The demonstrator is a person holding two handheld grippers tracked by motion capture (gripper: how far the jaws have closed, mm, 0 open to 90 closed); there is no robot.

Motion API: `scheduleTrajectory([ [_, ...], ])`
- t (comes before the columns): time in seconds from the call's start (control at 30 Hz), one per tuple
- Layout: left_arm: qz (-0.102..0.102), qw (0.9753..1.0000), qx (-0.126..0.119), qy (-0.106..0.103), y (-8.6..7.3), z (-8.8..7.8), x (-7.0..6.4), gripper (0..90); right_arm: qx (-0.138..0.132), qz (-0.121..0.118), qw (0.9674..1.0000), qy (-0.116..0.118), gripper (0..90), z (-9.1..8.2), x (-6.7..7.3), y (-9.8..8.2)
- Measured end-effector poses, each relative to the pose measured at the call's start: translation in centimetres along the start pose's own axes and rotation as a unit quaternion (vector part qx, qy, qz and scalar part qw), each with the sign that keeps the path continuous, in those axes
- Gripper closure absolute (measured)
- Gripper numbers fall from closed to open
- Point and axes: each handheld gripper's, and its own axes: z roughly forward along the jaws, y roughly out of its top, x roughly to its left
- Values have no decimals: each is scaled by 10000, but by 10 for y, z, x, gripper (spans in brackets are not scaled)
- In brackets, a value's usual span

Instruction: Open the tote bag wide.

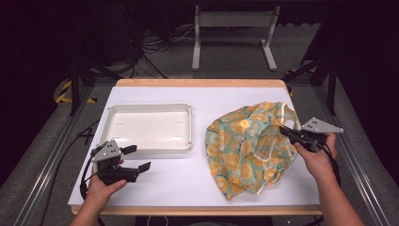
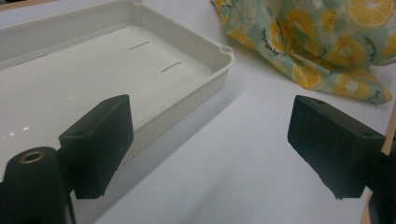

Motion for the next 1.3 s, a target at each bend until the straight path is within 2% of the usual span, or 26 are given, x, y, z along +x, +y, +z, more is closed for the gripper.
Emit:
scheduleTrajectory([
  [0.2, 17, 10000, 21, 42, 1, 1, 0, 151, -129, 77, 9999, 72, 900, -7, -2, 3],
  [0.53, 27, 10000, 72, 44, 2, 3, -4, 153, -421, -53, 9990, 124, 900, -19, 3, 19],
  [0.57, 38, 10000, 77, 44, 2, 3, -4, 153, -542, -78, 9984, 166, 900, -22, 5, 24],
  [0.73, 23, 10000, 92, 14, 2, 3, -5, 153, -723, -122, 9969, 268, 900, -27, 8, 34],
  [0.97, 32, 9999, 103, 10, 2, 4, -5, 152, -835, -195, 9956, 379, 900, -30, 13, 44],
  [1.3, 36, 9999, 113, -34, 1, 5, -6, 152, -907, -82, 9941, 590, 900, -31, 18, 51],
])
